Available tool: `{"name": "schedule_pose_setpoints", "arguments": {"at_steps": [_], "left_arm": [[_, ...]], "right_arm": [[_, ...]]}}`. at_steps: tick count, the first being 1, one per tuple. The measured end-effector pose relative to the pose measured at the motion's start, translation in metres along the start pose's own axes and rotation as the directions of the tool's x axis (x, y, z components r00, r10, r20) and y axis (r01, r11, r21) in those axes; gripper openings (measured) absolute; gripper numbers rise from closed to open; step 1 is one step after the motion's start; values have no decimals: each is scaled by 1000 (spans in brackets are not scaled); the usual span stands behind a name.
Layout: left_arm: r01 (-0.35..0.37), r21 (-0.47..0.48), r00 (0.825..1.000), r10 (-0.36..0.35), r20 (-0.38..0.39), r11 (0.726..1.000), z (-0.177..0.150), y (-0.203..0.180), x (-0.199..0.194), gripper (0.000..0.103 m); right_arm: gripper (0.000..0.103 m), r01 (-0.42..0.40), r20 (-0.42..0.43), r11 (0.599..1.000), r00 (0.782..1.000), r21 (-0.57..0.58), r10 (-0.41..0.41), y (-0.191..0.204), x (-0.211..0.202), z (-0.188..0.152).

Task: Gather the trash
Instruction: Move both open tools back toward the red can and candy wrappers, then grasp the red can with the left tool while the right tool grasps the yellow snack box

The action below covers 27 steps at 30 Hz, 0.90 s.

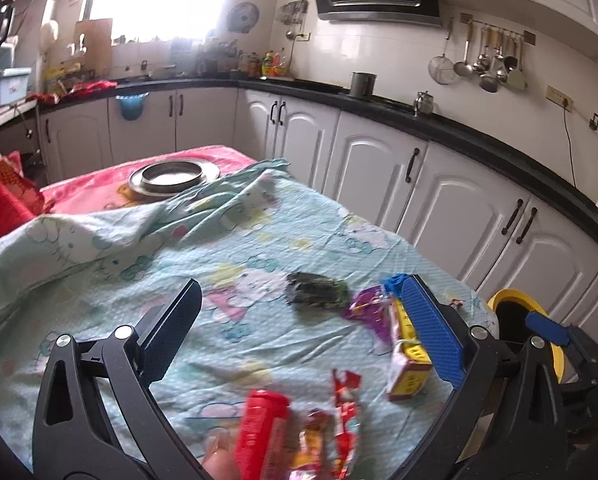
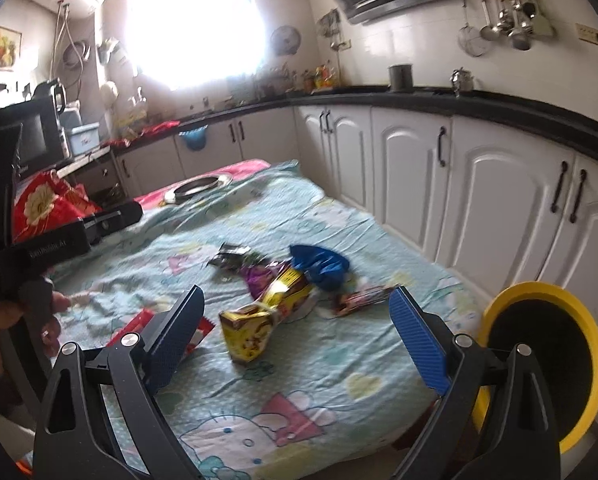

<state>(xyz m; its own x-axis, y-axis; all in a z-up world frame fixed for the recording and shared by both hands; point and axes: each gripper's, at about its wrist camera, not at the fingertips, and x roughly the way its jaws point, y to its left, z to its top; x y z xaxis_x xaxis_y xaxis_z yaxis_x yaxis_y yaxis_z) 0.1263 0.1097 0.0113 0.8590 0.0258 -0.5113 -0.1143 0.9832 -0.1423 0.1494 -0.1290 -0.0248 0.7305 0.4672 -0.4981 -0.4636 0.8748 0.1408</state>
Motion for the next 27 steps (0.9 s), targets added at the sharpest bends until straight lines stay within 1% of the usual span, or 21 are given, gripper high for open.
{"name": "schedule_pose_setpoints", "arguments": {"at_steps": [4, 7, 8, 9, 11, 13, 17, 19, 21, 24, 26, 27], "left_arm": [[-15, -14, 999, 15, -32, 1000, -7, 17, 3, 92], [-11, -4, 998, 11, -60, 1000, -15, 24, 5, 91], [-5, -7, 997, 5, -75, 1000, -19, 27, 6, 90], [3, -15, 996, -4, -89, 1000, -22, 30, 7, 85], [2, -22, 993, -5, -115, 1000, -27, 35, 10, 82], [7, -31, 989, -12, -149, 1000, -33, 40, 14, 72], [33, -41, 979, -41, -201, 999, -47, 45, 17, 67], [51, -39, 971, -58, -231, 998, -54, 43, 19, 62], [57, -34, 964, -63, -257, 998, -60, 42, 21, 60], [69, -44, 954, -79, -289, 997, -67, 43, 25, 54], [76, -55, 948, -89, -305, 996, -71, 43, 27, 54], [77, -56, 945, -91, -314, 995, -73, 43, 28, 53]], "right_arm": [[91, -15, -34, 1000, 999, -4, 15, 10, 17, -6], [91, -26, -61, 1000, 998, 6, 26, 16, 28, -9], [91, -25, -65, 1000, 998, 6, 25, 17, 30, -9], [91, -27, -74, 1000, 997, 3, 27, 19, 34, -10], [91, -27, -87, 1000, 996, -4, 26, 22, 41, -13], [91, -26, -96, 1000, 995, -7, 25, 23, 47, -15], [91, -23, -121, 1000, 992, 6, 24, 23, 60, -19], [91, -20, -131, 999, 991, 25, 23, 23, 67, -20], [86, -27, -144, 999, 989, 44, 33, 23, 74, -20], [83, -28, -158, 998, 987, 56, 36, 26, 84, -21], [80, -27, -163, 998, 986, 53, 36, 29, 88, -21], [77, -30, -168, 998, 985, 52, 38, 30, 91, -22]]}}
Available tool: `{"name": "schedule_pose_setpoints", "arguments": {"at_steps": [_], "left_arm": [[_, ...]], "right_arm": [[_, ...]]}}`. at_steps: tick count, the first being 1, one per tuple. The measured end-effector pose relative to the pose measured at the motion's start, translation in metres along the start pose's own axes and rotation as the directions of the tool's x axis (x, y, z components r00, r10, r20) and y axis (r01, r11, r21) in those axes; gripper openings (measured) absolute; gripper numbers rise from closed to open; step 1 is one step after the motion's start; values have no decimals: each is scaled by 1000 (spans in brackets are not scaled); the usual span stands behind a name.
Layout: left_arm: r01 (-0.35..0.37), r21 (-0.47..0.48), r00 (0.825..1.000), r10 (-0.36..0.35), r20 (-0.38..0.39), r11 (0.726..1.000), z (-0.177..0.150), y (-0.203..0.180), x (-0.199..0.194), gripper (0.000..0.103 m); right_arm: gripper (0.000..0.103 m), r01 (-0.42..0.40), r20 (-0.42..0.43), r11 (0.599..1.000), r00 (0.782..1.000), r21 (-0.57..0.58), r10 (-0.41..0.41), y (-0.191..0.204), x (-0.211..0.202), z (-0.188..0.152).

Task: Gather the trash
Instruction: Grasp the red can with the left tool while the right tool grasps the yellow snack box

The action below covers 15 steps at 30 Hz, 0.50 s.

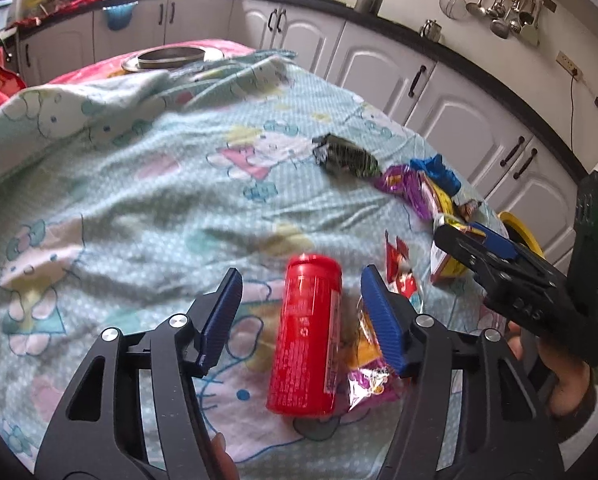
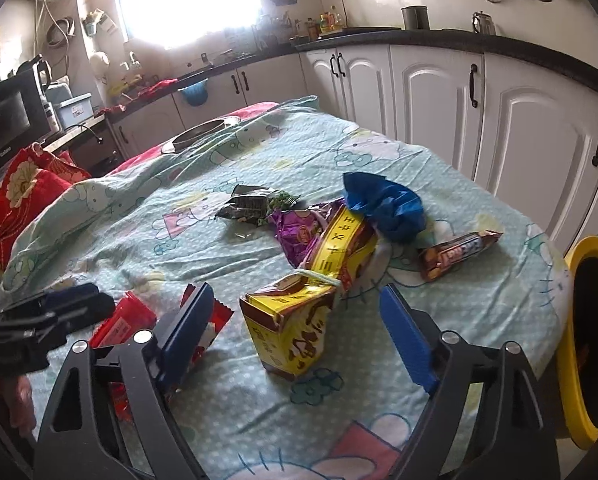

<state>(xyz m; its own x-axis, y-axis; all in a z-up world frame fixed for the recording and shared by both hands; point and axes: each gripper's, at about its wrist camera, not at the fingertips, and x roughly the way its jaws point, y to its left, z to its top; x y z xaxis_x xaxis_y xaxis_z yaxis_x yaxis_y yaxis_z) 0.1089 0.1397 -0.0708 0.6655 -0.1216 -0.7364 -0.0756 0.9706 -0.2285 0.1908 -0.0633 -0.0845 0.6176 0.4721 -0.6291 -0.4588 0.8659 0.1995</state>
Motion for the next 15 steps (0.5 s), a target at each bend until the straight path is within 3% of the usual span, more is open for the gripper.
{"name": "schedule_pose_setpoints", "arguments": {"at_steps": [4, 11, 15], "left_arm": [[10, 4, 1000, -10, -29, 1000, -3, -2, 5, 44], [23, -24, 997, -25, -70, 999, -8, 3, 13, 38], [29, -30, 997, -31, -77, 999, -9, 5, 13, 36]], "right_arm": [[64, -10, -35, 1000, 999, 18, 10, -4, 8, -4], [35, -27, -77, 999, 997, 25, 29, -12, 11, -14], [34, -36, -73, 999, 997, 12, 36, -13, 5, -18]]}}
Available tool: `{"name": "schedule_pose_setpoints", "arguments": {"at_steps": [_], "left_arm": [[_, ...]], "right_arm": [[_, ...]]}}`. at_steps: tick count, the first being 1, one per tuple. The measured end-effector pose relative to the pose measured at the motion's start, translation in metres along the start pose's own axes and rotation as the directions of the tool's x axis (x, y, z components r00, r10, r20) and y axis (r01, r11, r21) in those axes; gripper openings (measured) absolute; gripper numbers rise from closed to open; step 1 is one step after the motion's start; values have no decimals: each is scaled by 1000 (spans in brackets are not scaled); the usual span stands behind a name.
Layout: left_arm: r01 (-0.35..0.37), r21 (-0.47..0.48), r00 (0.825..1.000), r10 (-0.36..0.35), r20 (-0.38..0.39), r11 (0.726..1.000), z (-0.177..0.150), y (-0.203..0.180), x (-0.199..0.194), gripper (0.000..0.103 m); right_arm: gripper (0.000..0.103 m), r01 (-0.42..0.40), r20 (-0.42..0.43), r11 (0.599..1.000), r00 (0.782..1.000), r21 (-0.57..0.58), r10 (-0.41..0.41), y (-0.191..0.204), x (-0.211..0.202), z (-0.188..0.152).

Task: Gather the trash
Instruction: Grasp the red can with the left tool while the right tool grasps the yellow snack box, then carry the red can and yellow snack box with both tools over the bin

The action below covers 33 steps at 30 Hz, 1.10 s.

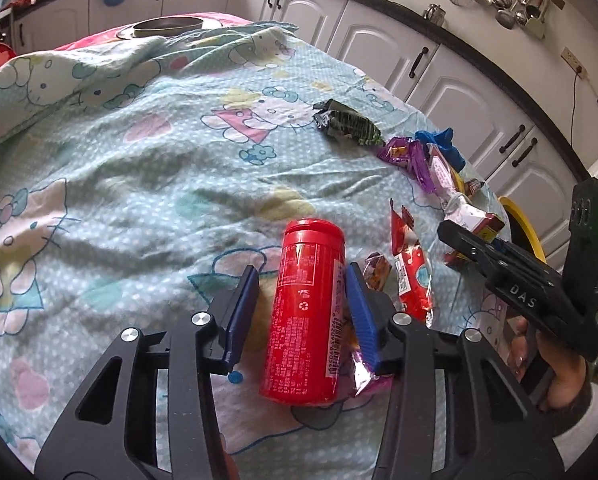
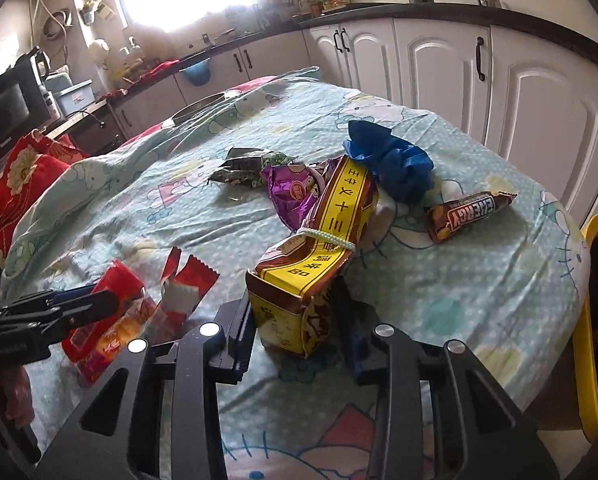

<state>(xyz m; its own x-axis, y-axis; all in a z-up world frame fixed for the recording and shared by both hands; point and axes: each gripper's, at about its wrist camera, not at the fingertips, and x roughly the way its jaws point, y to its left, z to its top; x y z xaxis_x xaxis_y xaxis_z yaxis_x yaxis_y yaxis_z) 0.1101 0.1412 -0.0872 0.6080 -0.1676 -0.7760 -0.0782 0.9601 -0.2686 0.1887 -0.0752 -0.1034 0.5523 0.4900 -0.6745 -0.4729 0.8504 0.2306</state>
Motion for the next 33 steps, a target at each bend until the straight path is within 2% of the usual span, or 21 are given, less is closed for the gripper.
{"name": "schedule_pose_setpoints", "arguments": {"at_steps": [4, 15, 26, 33], "left_arm": [[15, -1, 1000, -15, -20, 1000, -1, 0, 2, 27], [-1, 8, 1000, 1, -17, 1000, -3, -4, -2, 26], [-22, 26, 993, 19, 116, 999, 14, -19, -30, 25], [0, 62, 987, -10, 161, 998, 27, -43, -39, 25]], "right_arm": [[34, -8, 9, 1000, 1000, -25, 8, 1, -9, -4], [34, -41, 38, 994, 998, -97, 44, 11, -32, -7], [34, -50, 66, 991, 996, -124, 59, 11, -55, -8], [34, -42, 86, 989, 995, -141, 55, 8, -69, -6]]}}
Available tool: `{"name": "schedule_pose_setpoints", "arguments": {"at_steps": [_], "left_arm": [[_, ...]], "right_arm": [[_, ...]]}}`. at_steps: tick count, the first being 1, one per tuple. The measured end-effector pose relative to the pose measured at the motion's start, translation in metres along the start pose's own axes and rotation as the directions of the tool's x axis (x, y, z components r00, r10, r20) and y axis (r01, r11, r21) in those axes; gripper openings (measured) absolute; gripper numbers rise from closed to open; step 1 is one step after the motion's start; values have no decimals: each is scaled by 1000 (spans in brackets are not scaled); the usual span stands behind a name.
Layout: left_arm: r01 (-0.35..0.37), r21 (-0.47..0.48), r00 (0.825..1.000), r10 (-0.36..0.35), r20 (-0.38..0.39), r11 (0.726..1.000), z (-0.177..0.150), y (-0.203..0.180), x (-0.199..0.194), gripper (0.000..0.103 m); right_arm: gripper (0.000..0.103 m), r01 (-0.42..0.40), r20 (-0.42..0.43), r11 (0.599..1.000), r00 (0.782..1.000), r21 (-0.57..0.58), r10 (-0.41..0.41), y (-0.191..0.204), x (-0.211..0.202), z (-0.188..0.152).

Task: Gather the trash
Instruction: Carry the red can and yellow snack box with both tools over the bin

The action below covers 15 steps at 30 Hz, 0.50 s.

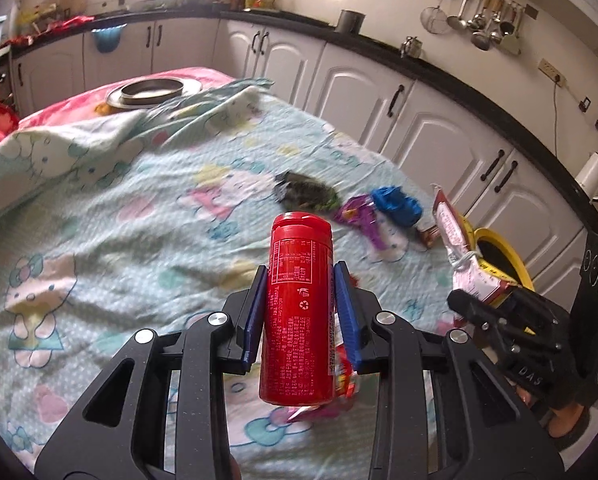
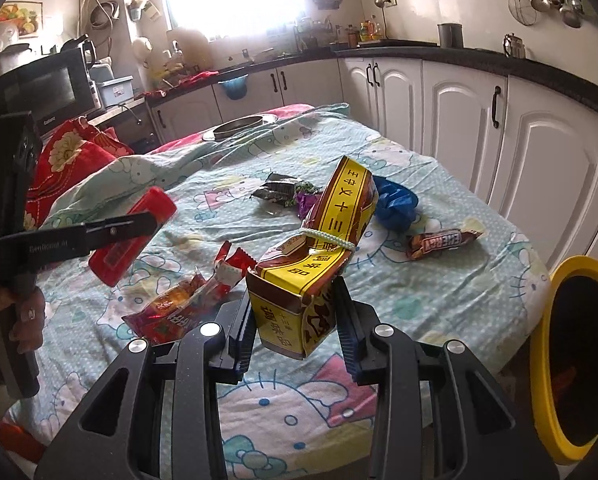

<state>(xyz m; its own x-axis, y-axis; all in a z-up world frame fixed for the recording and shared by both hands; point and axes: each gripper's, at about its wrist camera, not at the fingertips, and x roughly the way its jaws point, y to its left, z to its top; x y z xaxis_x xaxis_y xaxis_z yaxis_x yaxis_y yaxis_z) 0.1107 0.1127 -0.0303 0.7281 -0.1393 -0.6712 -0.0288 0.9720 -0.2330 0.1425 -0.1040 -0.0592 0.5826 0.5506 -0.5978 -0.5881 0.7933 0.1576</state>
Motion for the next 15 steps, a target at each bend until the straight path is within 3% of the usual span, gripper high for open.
{"name": "schedule_pose_setpoints", "arguments": {"at_steps": [15], "left_arm": [[66, 63, 997, -69, 42, 996, 21, -52, 3, 25]], "right_arm": [[34, 50, 76, 999, 996, -13, -48, -17, -36, 6]]}}
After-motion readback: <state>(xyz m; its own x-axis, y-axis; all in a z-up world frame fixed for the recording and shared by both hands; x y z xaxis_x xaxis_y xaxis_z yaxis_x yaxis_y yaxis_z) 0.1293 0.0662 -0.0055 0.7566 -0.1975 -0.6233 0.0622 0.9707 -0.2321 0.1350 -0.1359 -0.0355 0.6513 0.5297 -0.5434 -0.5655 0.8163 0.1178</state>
